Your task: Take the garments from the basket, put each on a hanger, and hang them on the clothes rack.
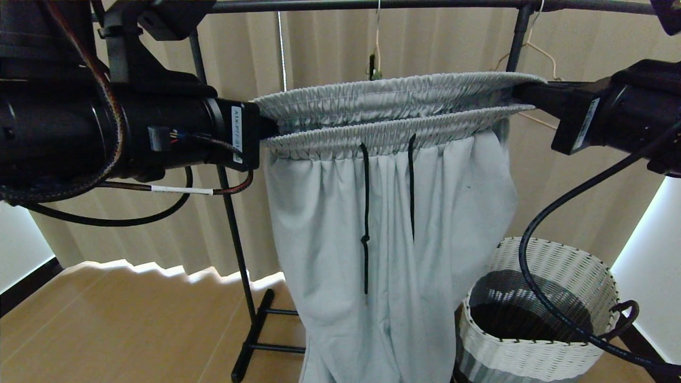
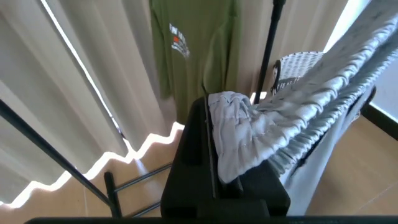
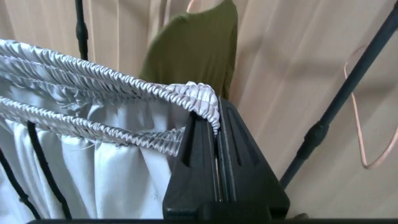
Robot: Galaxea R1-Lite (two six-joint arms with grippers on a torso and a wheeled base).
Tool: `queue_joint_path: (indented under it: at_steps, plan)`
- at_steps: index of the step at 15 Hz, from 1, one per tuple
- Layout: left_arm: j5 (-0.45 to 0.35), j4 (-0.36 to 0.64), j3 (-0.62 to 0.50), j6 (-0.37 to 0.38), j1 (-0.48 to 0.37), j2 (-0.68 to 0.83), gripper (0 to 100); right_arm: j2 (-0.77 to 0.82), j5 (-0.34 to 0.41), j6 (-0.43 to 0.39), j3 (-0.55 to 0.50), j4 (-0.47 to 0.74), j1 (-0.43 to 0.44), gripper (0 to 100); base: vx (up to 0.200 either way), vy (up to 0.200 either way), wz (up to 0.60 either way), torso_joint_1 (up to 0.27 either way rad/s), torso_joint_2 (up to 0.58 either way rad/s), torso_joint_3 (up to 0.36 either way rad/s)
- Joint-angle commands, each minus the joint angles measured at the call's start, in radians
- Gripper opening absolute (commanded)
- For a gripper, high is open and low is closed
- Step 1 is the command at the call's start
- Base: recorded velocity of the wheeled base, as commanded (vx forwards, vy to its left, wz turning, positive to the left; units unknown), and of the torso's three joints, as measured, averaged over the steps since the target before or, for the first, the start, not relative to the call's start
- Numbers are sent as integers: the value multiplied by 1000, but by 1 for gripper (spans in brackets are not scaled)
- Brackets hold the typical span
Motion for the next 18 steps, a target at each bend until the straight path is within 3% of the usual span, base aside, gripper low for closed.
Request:
queue_joint_path:
  at_steps: [1, 6, 10, 12, 15, 18]
  plan:
    - [0, 2, 28, -1, -7, -5, 0, -3, -2, 0, 36, -1, 0, 0, 0, 0, 0, 0, 0, 0]
    - [0, -16, 62, -2, -12, 0, 0, 3, 1, 6, 90, -4, 0, 0, 0, 0, 0, 0, 0, 0]
    - [3, -127, 37, -1, -38, 81, 0, -49, -5, 1, 102, 7, 0, 0, 0, 0, 0, 0, 0, 0]
    - [37, -180, -10, -1, -32, 155, 0, -112, -5, -2, 123, 17, 0, 0, 0, 0, 0, 0, 0, 0]
    - [74, -182, -161, -1, -32, 296, 0, -248, 6, -2, 188, 103, 6, 0, 0, 0, 0, 0, 0, 0]
    - [77, -182, -265, -2, -32, 383, 0, -319, 6, -2, 249, 134, 78, 0, 0, 0, 0, 0, 0, 0]
